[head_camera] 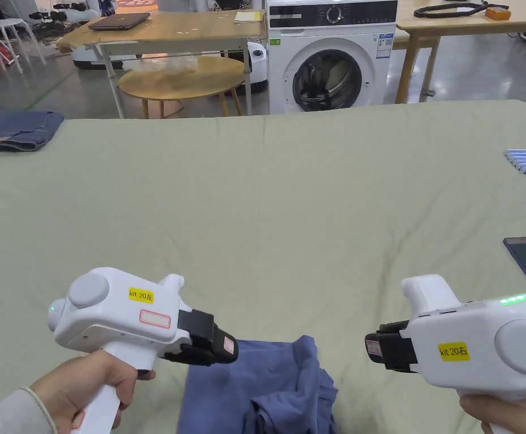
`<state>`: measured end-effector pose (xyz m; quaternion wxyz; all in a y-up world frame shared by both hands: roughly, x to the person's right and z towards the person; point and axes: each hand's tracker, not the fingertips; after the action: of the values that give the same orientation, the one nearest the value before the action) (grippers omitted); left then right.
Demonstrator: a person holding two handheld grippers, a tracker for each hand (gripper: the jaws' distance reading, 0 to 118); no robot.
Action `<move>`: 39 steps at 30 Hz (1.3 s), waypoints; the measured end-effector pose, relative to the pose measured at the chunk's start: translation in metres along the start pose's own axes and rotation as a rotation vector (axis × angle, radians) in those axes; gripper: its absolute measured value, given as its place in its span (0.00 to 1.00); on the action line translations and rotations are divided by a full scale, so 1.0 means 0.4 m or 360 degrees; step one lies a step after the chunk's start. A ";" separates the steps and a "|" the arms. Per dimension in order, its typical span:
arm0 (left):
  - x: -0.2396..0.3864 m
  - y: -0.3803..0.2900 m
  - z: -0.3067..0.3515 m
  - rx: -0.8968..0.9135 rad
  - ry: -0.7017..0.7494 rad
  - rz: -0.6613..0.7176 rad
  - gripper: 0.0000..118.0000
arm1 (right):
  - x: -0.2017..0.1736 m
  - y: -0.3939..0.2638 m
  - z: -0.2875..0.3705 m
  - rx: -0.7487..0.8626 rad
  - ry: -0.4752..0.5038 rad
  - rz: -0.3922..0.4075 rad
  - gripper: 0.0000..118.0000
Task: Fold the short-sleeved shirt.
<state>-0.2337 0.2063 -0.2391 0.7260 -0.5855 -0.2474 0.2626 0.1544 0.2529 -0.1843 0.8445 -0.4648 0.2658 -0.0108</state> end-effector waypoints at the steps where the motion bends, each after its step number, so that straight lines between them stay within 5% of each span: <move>1: 0.009 -0.016 -0.021 -0.0032 -0.0078 -0.0016 0.00 | 0.000 0.000 0.001 0.0002 0.0001 0.0000 0.00; 5: 0.036 -0.060 -0.147 -0.0201 -0.0232 -0.0082 0.00 | 0.010 0.002 0.003 0.0011 0.0005 -0.0017 0.00; 14: 0.070 -0.081 -0.435 -0.0316 -0.0168 -0.0049 0.00 | 0.004 -0.018 -0.012 -0.0029 -0.0006 -0.0027 0.00; 21: 0.059 -0.090 -0.261 -0.0176 -0.0296 0.0009 0.00 | -0.053 -0.031 -0.072 -0.0078 0.0139 0.0007 0.00; 26: -0.008 -0.080 -0.051 0.0093 -0.0176 -0.0004 0.00 | -0.105 -0.074 -0.185 -0.0176 0.0272 0.0027 0.00; 27: -0.022 -0.079 -0.028 0.0131 -0.0145 0.0013 0.15 | -0.111 -0.088 -0.212 -0.0185 0.0277 0.0071 0.00; 29: -0.062 -0.077 0.013 0.0231 -0.0071 0.0035 0.78 | -0.115 -0.135 -0.297 -0.0266 0.0073 0.0187 0.00; 30: -0.080 -0.083 0.014 0.0266 -0.0050 0.0028 1.00 | -0.115 -0.160 -0.326 -0.0299 -0.0057 0.0265 0.00; 32: -0.124 -0.089 0.010 0.0313 -0.0045 0.0087 1.00 | -0.094 -0.214 -0.366 -0.0179 0.0008 0.0350 0.00; 36: -0.196 -0.097 -0.086 0.0067 0.0005 0.0272 1.00 | -0.065 -0.211 -0.326 -0.0137 0.0101 0.0141 0.00; 39: -0.187 -0.103 -0.171 -0.0024 -0.0087 0.0281 1.00 | -0.062 -0.214 -0.338 -0.0137 0.0105 0.0140 0.00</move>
<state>-0.2397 0.0995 -0.2157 0.6886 -0.6030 -0.2166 0.3396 0.0907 0.1055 -0.1634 0.8141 -0.4880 0.3139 0.0225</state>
